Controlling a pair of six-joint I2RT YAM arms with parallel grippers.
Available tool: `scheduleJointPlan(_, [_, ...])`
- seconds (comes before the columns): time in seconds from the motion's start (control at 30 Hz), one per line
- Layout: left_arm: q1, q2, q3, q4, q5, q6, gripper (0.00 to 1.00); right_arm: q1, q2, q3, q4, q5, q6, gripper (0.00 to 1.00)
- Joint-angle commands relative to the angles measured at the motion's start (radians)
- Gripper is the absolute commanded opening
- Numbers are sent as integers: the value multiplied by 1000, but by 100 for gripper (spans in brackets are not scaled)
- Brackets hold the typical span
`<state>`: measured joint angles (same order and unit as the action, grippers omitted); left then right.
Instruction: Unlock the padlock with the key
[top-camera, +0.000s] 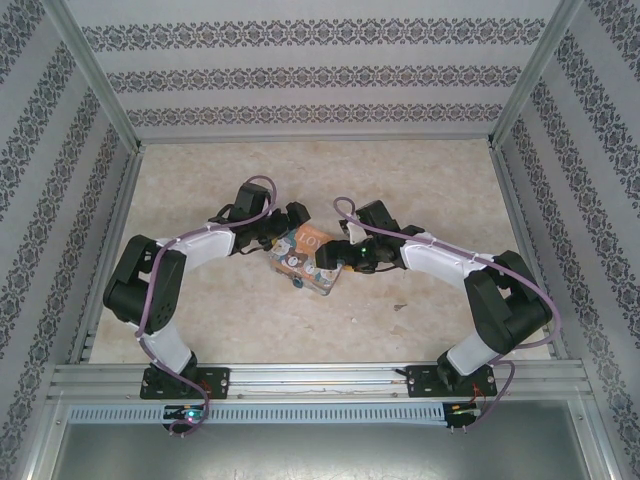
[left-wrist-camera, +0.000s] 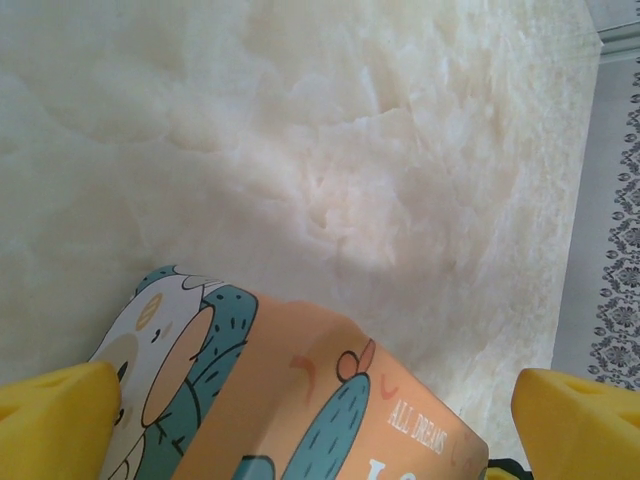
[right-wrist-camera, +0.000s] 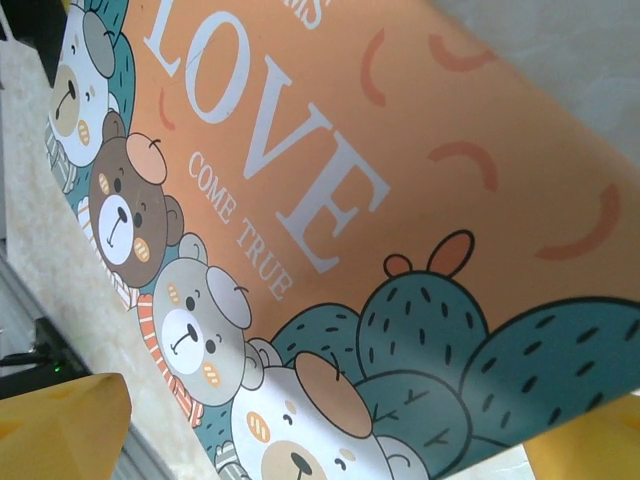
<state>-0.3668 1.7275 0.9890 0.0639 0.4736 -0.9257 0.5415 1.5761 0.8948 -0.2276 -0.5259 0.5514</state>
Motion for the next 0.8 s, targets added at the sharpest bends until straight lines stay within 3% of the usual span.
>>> scheduleJointPlan(0.0, [8,9,46,17,70,44,100,11,-15,27,13,128,13,98])
scheduleJointPlan(0.33, [74,-68,58,-82,21,145,100,11,-187,20,-211,397,-32,98])
scheduleJointPlan(0.47, [96,-157,34,-123,-37,201,100,10,-290,3,-340,479,-71,91])
scheduleJointPlan(0.77, [102,-358,-90,-109,-200,229,99,18,-367,-10,-605,534,-33,80])
